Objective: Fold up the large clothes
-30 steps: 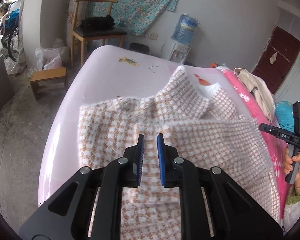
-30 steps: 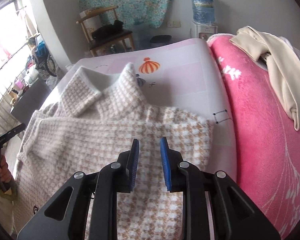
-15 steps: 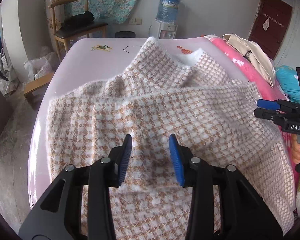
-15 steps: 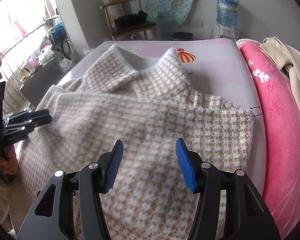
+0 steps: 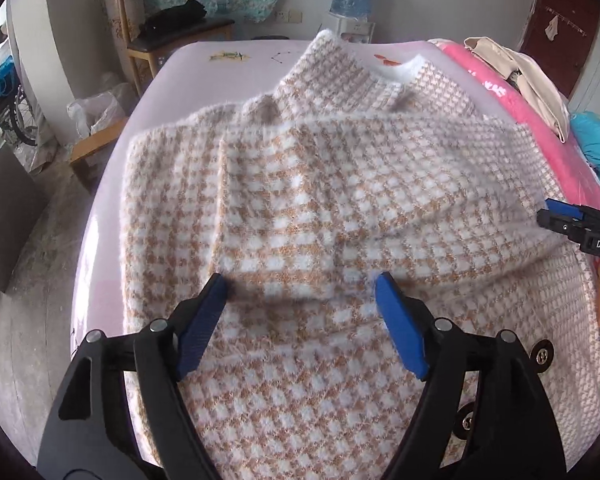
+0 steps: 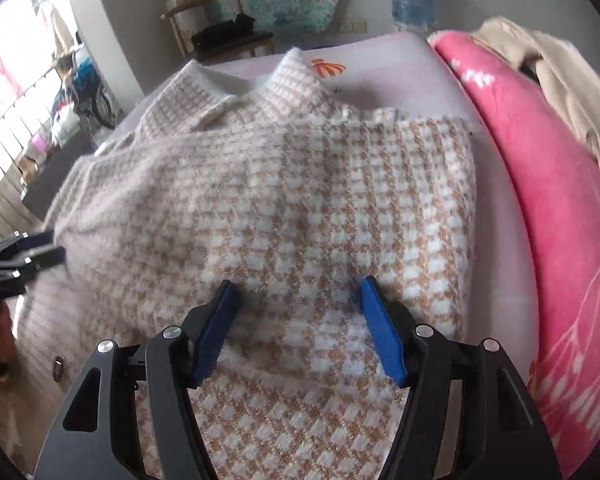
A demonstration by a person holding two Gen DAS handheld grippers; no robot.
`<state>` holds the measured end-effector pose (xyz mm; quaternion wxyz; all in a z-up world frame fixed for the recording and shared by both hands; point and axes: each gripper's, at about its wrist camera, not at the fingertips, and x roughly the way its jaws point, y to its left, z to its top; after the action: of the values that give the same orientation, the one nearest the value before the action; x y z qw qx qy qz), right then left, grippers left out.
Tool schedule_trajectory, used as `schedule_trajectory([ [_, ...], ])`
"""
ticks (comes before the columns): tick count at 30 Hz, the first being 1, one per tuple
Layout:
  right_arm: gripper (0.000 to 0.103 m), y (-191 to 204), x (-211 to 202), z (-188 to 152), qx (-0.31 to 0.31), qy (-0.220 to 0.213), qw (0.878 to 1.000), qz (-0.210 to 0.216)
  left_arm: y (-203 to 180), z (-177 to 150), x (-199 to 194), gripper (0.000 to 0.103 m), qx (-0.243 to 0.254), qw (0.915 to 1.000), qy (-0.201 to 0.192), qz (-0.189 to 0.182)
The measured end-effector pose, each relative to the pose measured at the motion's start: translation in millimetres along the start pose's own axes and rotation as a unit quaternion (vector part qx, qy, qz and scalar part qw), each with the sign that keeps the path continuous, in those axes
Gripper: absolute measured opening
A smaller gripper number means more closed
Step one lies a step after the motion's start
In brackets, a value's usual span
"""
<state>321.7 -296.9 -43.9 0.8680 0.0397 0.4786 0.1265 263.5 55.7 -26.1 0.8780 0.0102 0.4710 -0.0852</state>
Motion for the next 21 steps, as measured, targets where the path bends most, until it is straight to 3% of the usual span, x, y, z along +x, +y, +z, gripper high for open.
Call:
schedule_trajectory([
  [4, 0.062, 18.6, -44.4, -15.0, 0.001, -0.015, 1.0, 0.014, -1.6, -9.6, -35.0, 0.076, -0.029, 0.9991, -0.023, -0.019],
  [7, 0.075, 37.9, -74.2, -45.7, -0.014, -0.014, 0.999, 0.028, -12.9, -30.6, -61.9, 0.082, -0.014, 0.9995, -0.03, -0.003],
  [13, 0.081, 70.4, -95.8, -121.9, -0.027, 0.02, 0.998, 0.047, -47.6, -92.2, -79.6, 0.086, 0.031, 0.999, 0.023, 0.022],
  [21, 0.085, 83.9, -81.5, -189.5, -0.009, 0.047, 0.999, -0.003, -62.1, -156.8, -70.2, 0.09, 0.017, 0.9964, 0.061, 0.055],
])
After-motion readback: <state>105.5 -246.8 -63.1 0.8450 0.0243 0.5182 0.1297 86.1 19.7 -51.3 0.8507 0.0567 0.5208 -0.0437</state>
